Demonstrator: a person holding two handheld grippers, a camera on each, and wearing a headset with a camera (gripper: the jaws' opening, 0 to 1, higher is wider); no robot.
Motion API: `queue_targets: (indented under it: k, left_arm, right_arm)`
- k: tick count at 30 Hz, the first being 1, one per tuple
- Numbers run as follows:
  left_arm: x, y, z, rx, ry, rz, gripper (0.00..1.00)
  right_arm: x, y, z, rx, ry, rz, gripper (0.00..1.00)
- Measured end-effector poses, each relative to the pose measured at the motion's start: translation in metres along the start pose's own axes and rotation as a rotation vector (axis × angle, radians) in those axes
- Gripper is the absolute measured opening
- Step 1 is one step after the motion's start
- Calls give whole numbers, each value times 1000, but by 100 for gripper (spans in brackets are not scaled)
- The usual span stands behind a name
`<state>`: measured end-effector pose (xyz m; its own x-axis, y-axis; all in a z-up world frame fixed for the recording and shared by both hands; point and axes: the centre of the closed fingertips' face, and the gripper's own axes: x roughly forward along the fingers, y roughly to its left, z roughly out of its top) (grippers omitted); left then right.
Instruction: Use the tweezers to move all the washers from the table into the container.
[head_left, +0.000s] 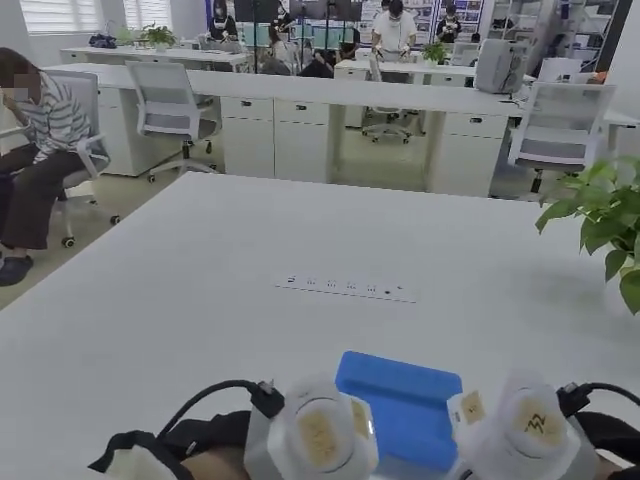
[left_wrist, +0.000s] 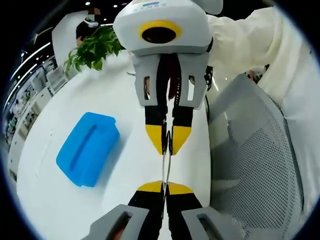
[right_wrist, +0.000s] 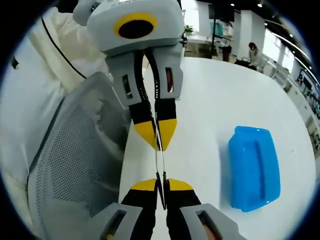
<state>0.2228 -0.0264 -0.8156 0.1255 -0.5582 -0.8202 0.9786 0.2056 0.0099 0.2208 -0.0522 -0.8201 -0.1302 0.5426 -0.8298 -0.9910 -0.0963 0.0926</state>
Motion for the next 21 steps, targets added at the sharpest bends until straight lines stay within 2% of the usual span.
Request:
queue_targets:
  k: [3, 5, 7, 9, 11, 13, 15, 16, 17, 18, 19, 20, 21]
  left_arm:
    - [10, 1, -5, 20, 9, 4, 0]
    - [18, 2, -9, 11, 35, 6, 0]
    - [23, 4, -13, 37, 54, 17, 0]
    - [27, 5, -16, 38, 72, 15, 0]
    - [31, 2, -21, 55, 102, 4, 0]
    - [35, 1, -24, 66, 112, -1, 0]
    - [38, 0, -29, 54, 118, -13, 0]
    - [41, -3, -34, 51, 135, -22, 0]
    - [43, -4, -38, 66, 151, -19, 0]
    - [45, -6, -46, 107, 191, -16, 0]
    - [47, -8, -51, 125, 219, -17, 0]
    - [49, -11, -53, 125, 217, -11, 0]
    - [50, -10, -49, 133, 184, -17, 0]
  right_arm:
    - [10, -3, -9, 12, 15, -13, 2]
    - [18, -5, -15, 27, 25, -30, 2]
    - [24, -7, -19, 30, 34, -50, 3]
    - [29, -8, -23, 35, 48, -65, 3]
    - [34, -7, -27, 45, 59, -71, 3]
    - [38, -6, -30, 63, 62, -72, 3]
    - [43, -3, -34, 74, 61, -61, 2]
    - [45, -1, -36, 83, 69, -60, 2]
    - [49, 1, -42, 75, 97, -66, 2]
    - [52, 3, -45, 43, 115, -62, 2]
    - [48, 2, -43, -94, 120, -51, 1]
    - [48, 1, -43, -3, 98, -106, 1]
    - [47, 4, -44, -1, 101, -97, 1]
